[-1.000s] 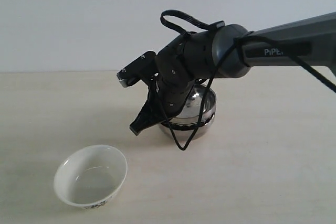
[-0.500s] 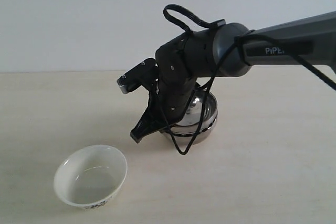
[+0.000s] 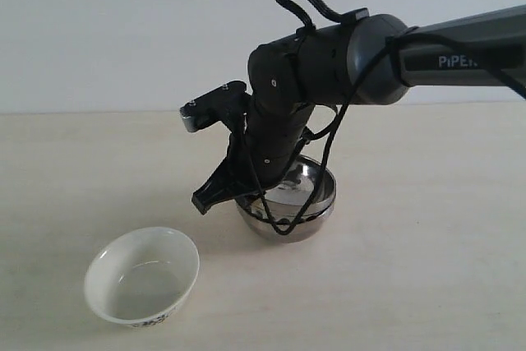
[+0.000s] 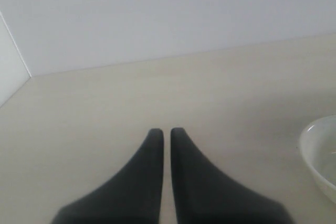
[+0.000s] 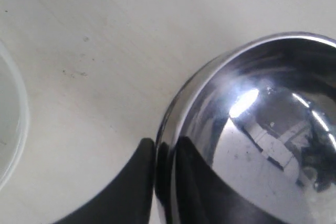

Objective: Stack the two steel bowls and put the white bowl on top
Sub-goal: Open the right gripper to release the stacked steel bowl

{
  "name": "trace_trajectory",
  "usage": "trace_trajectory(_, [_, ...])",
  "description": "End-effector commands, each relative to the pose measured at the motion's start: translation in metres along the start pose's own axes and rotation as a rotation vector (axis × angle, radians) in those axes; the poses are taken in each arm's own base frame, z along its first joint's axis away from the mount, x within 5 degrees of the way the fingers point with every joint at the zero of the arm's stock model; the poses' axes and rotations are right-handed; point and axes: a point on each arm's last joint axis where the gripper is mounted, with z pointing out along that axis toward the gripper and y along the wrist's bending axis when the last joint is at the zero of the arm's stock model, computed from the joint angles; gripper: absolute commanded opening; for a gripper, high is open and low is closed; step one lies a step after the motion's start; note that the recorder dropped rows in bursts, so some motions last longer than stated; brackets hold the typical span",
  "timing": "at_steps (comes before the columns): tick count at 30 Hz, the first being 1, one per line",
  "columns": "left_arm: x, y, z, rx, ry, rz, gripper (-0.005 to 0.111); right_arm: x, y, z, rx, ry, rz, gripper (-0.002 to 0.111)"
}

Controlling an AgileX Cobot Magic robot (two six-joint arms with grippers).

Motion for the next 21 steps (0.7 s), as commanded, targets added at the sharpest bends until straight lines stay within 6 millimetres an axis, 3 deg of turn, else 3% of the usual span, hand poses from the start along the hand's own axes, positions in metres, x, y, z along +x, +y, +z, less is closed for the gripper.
trace_trajectory(1, [0.0004, -0.0002, 0.0000, 0.001, -0.006, -0.016, 0.004, -0.0016, -0.0002, -0.0071, -0.007, -0.015, 0.013, 0.042])
trace_trajectory(3, [0.0004, -0.0002, 0.0000, 0.001, -0.006, -0.016, 0.004, 0.0002, 0.0000, -0.0071, -0.008, 0.005, 0.004, 0.052])
trace_trajectory(5, [0.0004, -0.0002, 0.0000, 0.001, -0.006, -0.016, 0.004, 0.0014, 0.0001, -0.0071, -0.009, 0.018, 0.005, 0.046])
trace_trajectory(7, [0.0004, -0.0002, 0.0000, 0.001, -0.006, -0.016, 0.004, 0.0021, 0.0002, -0.0067, -0.010, 0.022, 0.005, 0.034])
trace_trajectory(10, [0.0004, -0.0002, 0.0000, 0.001, -0.006, -0.016, 0.004, 0.0025, 0.0003, -0.0067, -0.012, 0.027, 0.007, 0.000])
trace_trajectory(16, [0.0004, -0.0002, 0.0000, 0.001, -0.006, -0.016, 0.004, 0.0030, 0.0005, -0.0067, -0.013, 0.032, 0.016, 0.019])
trace_trajectory(21, [0.0004, -0.0002, 0.0000, 0.001, -0.006, -0.016, 0.004, 0.0030, 0.0004, -0.0067, -0.012, 0.032, 0.006, 0.000])
